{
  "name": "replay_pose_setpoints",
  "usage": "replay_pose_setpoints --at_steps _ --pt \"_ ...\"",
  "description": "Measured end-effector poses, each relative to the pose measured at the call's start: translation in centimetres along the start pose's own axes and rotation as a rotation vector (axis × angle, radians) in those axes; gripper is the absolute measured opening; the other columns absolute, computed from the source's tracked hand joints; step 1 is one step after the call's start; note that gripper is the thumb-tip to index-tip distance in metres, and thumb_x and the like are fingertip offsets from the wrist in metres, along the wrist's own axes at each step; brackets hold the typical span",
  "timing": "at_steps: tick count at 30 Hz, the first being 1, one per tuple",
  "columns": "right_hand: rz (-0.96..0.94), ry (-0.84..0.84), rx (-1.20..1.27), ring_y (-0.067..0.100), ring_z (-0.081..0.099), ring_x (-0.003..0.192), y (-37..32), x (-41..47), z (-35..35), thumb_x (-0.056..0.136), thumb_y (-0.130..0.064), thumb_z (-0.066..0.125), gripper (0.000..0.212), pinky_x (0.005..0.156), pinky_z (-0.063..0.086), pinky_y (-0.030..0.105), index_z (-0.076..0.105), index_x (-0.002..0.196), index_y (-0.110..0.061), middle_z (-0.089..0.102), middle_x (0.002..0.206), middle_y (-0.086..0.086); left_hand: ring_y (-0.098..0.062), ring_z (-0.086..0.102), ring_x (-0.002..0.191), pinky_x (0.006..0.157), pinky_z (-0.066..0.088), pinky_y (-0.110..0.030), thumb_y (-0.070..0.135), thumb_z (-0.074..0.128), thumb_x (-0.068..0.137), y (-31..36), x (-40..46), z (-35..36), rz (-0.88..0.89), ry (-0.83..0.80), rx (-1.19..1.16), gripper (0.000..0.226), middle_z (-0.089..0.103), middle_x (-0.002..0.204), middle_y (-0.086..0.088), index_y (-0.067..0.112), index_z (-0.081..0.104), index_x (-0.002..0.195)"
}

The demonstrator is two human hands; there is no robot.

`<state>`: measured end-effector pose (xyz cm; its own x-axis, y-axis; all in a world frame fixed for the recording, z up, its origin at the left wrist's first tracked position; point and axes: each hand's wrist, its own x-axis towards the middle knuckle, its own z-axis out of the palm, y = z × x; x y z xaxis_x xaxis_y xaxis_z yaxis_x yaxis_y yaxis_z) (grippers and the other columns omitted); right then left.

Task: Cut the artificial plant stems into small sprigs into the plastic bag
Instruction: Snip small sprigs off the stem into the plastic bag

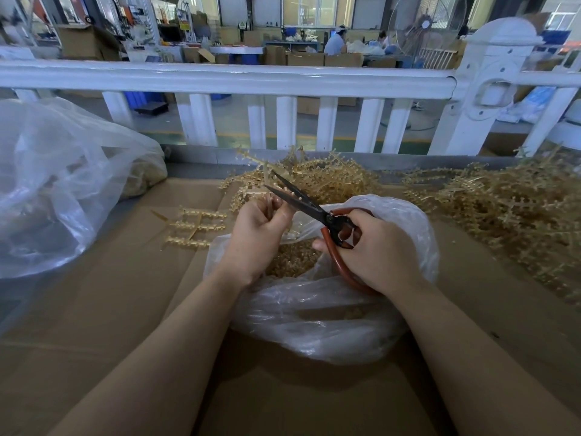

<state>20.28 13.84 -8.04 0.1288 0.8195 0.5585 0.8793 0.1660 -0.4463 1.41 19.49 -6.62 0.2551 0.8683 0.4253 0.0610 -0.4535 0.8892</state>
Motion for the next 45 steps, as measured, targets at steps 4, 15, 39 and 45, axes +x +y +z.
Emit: replay_pose_setpoints --at_steps 4,15,39,45 --pt "0.001 0.002 0.004 -0.018 0.049 0.065 0.08 0.03 -0.09 0.07 -0.088 0.052 0.059 0.06 0.037 0.0 0.066 0.098 -0.037 0.05 0.07 -0.033 -0.021 0.035 0.06 0.051 0.032 -0.027 0.024 0.057 0.101 0.1 0.09 -0.09 -0.01 -0.001 -0.003 0.038 0.044 0.065 -0.006 -0.011 0.056 0.087" --pt "-0.034 -0.015 -0.065 -0.006 0.048 0.069 -0.14 -0.05 -0.64 0.072 -0.087 0.049 0.058 0.061 0.027 0.005 0.063 0.1 -0.039 0.057 0.08 -0.026 -0.008 0.029 0.049 0.046 0.026 -0.02 0.021 0.056 0.101 0.33 -0.08 0.11 0.01 -0.081 0.097 0.036 0.037 0.053 0.013 -0.011 0.054 0.085" --pt "-0.044 -0.009 -0.037 -0.003 0.052 0.071 -0.43 -0.22 -0.68 0.073 -0.087 0.049 0.062 0.063 0.035 0.008 0.066 0.099 -0.034 0.055 0.078 -0.027 -0.015 0.034 0.054 0.053 0.032 -0.036 0.017 0.058 0.099 0.38 -0.21 -0.02 -0.038 -0.12 0.133 0.03 0.042 0.062 -0.004 -0.011 0.056 0.094" --pt "-0.044 -0.006 -0.021 -0.006 0.051 0.073 -0.41 -0.32 -0.58 0.071 -0.091 0.047 0.06 0.066 0.033 0.005 0.063 0.099 -0.039 0.054 0.079 -0.03 -0.02 0.032 0.055 0.051 0.029 -0.037 0.013 0.057 0.099 0.65 -0.23 -0.06 -0.022 -0.14 0.116 0.03 0.041 0.062 -0.01 -0.015 0.053 0.088"
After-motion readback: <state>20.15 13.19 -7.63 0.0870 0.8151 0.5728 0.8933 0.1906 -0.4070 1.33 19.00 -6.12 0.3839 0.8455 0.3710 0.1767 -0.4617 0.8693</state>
